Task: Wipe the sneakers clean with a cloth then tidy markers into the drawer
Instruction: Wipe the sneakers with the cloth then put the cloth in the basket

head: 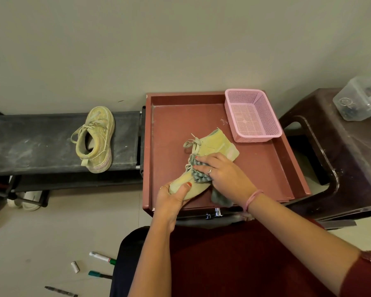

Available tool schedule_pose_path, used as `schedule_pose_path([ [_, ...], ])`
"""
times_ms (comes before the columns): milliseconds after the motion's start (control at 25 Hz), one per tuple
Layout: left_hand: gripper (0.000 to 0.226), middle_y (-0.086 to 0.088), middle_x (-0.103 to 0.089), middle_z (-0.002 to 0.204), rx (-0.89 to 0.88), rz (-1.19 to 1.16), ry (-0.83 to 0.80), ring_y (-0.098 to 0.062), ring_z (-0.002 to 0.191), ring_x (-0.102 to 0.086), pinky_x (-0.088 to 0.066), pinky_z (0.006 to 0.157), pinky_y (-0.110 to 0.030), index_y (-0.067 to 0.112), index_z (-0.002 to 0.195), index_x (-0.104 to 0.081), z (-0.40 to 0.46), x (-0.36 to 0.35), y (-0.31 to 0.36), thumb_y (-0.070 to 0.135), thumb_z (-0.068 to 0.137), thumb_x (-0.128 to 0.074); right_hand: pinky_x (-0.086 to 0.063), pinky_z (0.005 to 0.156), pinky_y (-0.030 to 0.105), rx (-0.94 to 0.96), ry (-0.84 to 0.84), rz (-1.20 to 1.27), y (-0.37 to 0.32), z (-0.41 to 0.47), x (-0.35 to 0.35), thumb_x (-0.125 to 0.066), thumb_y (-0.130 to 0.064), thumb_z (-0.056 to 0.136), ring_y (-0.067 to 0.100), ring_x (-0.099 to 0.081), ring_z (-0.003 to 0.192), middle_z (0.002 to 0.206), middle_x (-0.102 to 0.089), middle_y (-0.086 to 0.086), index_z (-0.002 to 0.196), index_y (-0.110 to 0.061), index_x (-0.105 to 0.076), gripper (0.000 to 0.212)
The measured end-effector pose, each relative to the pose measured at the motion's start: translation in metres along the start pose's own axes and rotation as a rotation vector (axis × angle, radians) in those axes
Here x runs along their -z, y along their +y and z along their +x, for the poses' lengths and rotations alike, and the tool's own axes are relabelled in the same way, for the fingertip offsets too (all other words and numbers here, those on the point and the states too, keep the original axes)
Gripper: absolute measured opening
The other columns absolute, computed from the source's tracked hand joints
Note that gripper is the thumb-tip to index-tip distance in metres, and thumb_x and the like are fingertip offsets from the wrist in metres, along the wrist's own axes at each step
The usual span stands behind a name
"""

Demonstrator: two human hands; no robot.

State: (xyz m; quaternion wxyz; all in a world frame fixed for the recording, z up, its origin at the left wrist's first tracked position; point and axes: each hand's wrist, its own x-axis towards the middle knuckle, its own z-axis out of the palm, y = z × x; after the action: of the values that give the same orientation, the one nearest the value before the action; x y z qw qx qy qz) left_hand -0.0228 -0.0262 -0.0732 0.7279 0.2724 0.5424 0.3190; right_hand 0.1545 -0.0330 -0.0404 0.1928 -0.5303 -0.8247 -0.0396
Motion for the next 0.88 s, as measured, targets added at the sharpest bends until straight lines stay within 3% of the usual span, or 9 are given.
schedule_pose_path([
  [80,0.032,-0.013,-0.070,0.107,-0.012,0.028,0.032,-0.025,0.100,-0.069,-0.054,0.093,-0.045,0.007,0.112,-0.058,-0.001,0.000,0.002,0.012,0.084,-0.072,-0.055,0.083,0.037,0.072,-0.046,-0.138,0.026,0.009,0.007,-0.067,0.004,0.064,0.030,-0.061,0.094,0.114,-0.066,0.013,0.107,-0.004,-0.070,0.044],
  [160,0.038,-0.011,-0.069,0.109,-0.009,0.036,0.043,-0.024,0.100,-0.069,-0.055,0.093,-0.044,0.008,0.115,-0.056,0.000,0.000,0.001,0.013,0.083,-0.074,-0.054,0.084,0.039,0.024,-0.056,-0.227,0.048,0.019,0.006,-0.076,0.003,0.065,0.033,-0.062,0.095,0.115,-0.065,0.014,0.109,-0.003,-0.069,0.045],
  [280,0.045,-0.012,-0.067,0.113,0.005,0.013,0.044,-0.023,0.100,-0.069,-0.055,0.092,-0.043,0.007,0.120,-0.053,0.000,0.001,0.002,0.012,0.081,-0.075,-0.056,0.078,0.045,-0.177,0.043,-0.204,0.071,0.024,0.000,-0.060,0.005,0.079,0.039,-0.062,0.091,0.112,-0.066,0.019,0.108,0.000,-0.069,0.031],
  [400,0.040,-0.013,-0.067,0.114,-0.006,-0.011,0.046,-0.022,0.100,-0.069,-0.055,0.092,-0.041,0.008,0.118,-0.055,-0.001,0.000,0.004,0.010,0.083,-0.073,-0.053,0.084,0.047,-0.442,0.124,-0.067,0.079,0.022,-0.003,-0.061,0.022,0.066,0.043,-0.059,0.091,0.114,-0.065,0.020,0.109,-0.001,-0.069,0.049],
  [560,0.048,-0.014,-0.063,0.117,-0.030,-0.243,0.114,-0.019,0.099,-0.068,-0.059,0.079,-0.029,0.005,0.126,-0.047,0.000,-0.009,0.005,0.008,0.085,-0.070,-0.039,0.097,0.030,-0.408,0.034,0.055,0.026,0.008,-0.011,-0.065,0.019,0.063,0.033,-0.054,0.103,0.125,-0.062,0.011,0.116,-0.008,-0.067,0.060],
  [640,0.062,-0.012,-0.062,0.117,-0.066,-0.341,0.178,-0.019,0.103,-0.066,-0.056,0.082,-0.028,0.009,0.130,-0.040,0.000,-0.019,0.001,0.005,0.079,-0.075,-0.026,0.104,0.015,-0.465,0.098,0.171,-0.003,-0.003,-0.015,-0.054,0.015,0.075,0.023,-0.047,0.109,0.127,-0.060,0.009,0.120,-0.008,-0.065,0.051],
  [720,0.068,-0.013,-0.064,0.119,-0.116,-0.419,0.228,-0.021,0.108,-0.065,-0.053,0.088,-0.030,0.005,0.131,-0.044,0.000,-0.026,-0.004,0.006,0.073,-0.079,-0.019,0.106,0.010,-0.491,0.161,0.264,-0.022,-0.011,-0.021,-0.039,0.003,0.082,0.016,-0.041,0.111,0.128,-0.060,0.009,0.121,-0.008,-0.063,0.047],
  [800,0.054,-0.011,-0.068,0.117,-0.147,-0.442,0.271,-0.020,0.107,-0.066,-0.052,0.088,-0.030,0.006,0.123,-0.057,0.001,-0.031,-0.007,0.011,0.074,-0.079,-0.029,0.105,0.017,-0.454,0.178,0.273,-0.026,-0.014,-0.028,-0.037,-0.001,0.082,0.016,-0.041,0.111,0.128,-0.060,0.011,0.122,-0.006,-0.063,0.047],
  [880,0.039,-0.006,-0.070,0.114,-0.165,-0.418,0.314,-0.018,0.107,-0.066,-0.052,0.092,-0.033,0.015,0.113,-0.062,0.000,-0.034,-0.007,0.014,0.077,-0.078,-0.044,0.098,0.027,-0.396,0.187,0.200,-0.011,-0.014,-0.029,-0.059,0.010,0.075,0.018,-0.042,0.110,0.125,-0.061,0.012,0.120,-0.005,-0.063,0.047],
])
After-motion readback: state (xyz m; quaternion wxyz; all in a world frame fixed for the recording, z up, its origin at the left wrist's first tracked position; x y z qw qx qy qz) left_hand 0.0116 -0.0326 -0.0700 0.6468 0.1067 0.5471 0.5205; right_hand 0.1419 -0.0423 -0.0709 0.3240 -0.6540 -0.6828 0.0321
